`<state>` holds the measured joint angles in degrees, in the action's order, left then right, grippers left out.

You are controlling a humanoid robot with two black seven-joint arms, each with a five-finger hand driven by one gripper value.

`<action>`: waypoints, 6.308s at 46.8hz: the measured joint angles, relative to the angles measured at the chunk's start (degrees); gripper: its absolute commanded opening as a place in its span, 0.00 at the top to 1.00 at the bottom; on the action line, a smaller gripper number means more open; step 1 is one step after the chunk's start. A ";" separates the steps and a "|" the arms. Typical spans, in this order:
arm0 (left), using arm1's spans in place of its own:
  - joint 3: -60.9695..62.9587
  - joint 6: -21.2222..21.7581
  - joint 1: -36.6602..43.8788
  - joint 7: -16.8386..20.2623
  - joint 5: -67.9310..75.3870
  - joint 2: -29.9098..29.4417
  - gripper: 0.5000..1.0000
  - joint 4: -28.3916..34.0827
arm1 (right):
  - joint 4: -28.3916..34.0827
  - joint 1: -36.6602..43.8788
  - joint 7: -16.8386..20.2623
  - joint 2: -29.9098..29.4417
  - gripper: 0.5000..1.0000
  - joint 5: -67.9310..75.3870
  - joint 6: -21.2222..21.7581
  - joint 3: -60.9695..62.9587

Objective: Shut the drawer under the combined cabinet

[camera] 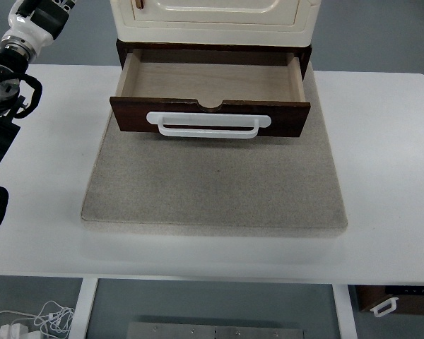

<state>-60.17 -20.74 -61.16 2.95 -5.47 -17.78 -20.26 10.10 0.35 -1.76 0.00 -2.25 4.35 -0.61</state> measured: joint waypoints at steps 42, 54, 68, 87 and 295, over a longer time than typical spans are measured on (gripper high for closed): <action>3.75 1.83 -8.08 -0.11 9.24 -26.64 0.00 -37.42 | 0.00 0.02 0.00 0.00 0.10 0.01 0.01 0.00; 5.51 2.40 -8.90 -0.07 13.28 -32.47 0.00 -51.22 | -0.01 0.00 0.00 0.00 0.10 0.02 0.04 0.00; 14.17 2.51 -11.23 -0.06 14.25 -38.26 0.00 -63.57 | 0.01 0.04 0.01 0.00 0.10 0.01 0.01 0.02; 31.36 2.18 -16.56 -0.94 14.88 -39.13 0.00 -75.06 | 0.00 0.06 0.00 0.00 0.10 0.02 0.01 0.00; 56.49 -3.02 -23.31 -30.33 30.69 -8.07 0.00 -41.47 | -0.02 0.01 0.01 0.00 0.10 0.00 0.01 0.00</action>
<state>-3.68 -23.76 -84.47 -27.39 25.22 -25.86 -61.74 10.07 0.36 -1.76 0.00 -2.26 4.36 -0.62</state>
